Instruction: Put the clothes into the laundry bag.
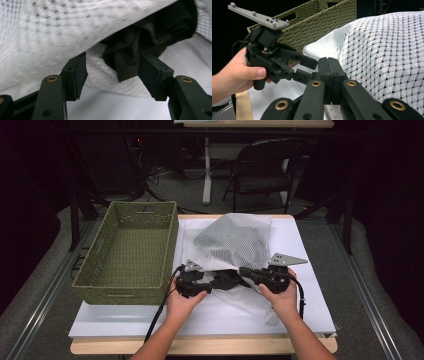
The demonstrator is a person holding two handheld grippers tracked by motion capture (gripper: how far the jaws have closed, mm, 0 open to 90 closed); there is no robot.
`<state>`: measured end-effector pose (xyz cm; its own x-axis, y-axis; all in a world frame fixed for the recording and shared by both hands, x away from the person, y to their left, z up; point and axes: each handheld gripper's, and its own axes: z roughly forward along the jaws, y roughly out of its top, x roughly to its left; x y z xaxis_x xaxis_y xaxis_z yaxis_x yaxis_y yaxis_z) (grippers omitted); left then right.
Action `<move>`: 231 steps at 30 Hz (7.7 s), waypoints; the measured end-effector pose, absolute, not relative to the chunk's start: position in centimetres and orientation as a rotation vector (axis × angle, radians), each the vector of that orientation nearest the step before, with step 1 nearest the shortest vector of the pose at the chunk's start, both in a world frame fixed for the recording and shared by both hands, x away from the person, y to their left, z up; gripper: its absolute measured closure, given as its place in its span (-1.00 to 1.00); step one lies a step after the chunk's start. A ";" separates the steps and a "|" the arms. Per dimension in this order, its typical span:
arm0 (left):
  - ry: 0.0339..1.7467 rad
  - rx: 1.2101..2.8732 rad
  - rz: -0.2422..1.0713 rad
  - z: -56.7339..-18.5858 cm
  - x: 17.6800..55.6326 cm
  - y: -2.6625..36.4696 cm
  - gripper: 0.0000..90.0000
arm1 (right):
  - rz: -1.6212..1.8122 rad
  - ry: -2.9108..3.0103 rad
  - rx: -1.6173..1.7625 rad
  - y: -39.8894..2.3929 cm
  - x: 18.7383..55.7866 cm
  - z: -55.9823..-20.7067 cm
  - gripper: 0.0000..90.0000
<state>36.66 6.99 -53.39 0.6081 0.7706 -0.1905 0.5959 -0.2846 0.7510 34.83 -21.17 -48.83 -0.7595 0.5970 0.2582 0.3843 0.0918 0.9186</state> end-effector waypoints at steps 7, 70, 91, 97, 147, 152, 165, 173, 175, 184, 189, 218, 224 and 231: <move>1.145 2.000 0.329 -55.0 38.2 7.1 0.00 | 1.739 2.177 0.998 -21.2 34.8 -48.8 1.00; 1.025 1.996 0.383 -52.6 35.9 6.9 1.00 | 1.740 2.174 0.996 -21.4 34.7 -48.8 1.00; 1.008 2.082 0.326 -53.3 31.4 10.4 1.00 | 1.739 2.178 0.969 -21.3 34.3 -48.4 1.00; 1.038 2.115 0.301 -54.7 30.9 10.9 1.00 | 1.735 2.188 0.960 -21.2 34.2 -48.4 1.00; 0.979 2.103 0.304 -54.3 36.6 1.0 0.01 | 1.727 2.204 0.960 -21.1 34.3 -48.9 1.00; 0.965 2.098 0.274 -54.3 36.9 0.5 -0.01 | 1.723 2.202 0.961 -21.1 34.3 -48.9 1.00; 1.019 2.091 0.228 -56.1 38.5 -1.1 0.25 | 1.702 2.217 0.973 -21.1 34.2 -49.2 1.00; 1.010 2.078 0.213 -56.4 38.6 -1.0 0.72 | 1.702 2.221 0.970 -21.0 34.2 -49.3 1.00; 1.014 2.081 0.203 -56.2 38.6 -1.0 0.78 | 1.701 2.223 0.967 -21.0 34.2 -49.3 1.00; 1.047 1.994 0.233 -55.3 39.7 -1.1 0.84 | 1.703 2.236 0.965 -20.7 34.1 -49.5 1.00; 1.069 1.954 0.245 -54.5 40.8 -1.1 0.84 | 1.701 2.245 0.960 -20.6 34.2 -49.5 1.00; 0.999 2.030 0.292 -53.7 40.8 -0.2 0.13 | 1.701 2.161 1.039 -22.0 35.1 -49.7 1.00; 0.963 2.058 0.273 -53.5 39.1 0.5 0.05 | 1.715 2.152 1.030 -22.0 35.0 -49.4 1.00; 0.942 2.039 0.208 -54.0 38.0 0.9 -0.07 | 1.719 2.148 1.028 -21.9 34.9 -49.2 1.00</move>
<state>38.01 0.89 -53.96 0.7013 0.6878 -0.1875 0.5450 -0.3476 0.7630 34.87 -21.92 -49.24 -0.7366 0.6257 0.2567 0.3877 0.0797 0.9183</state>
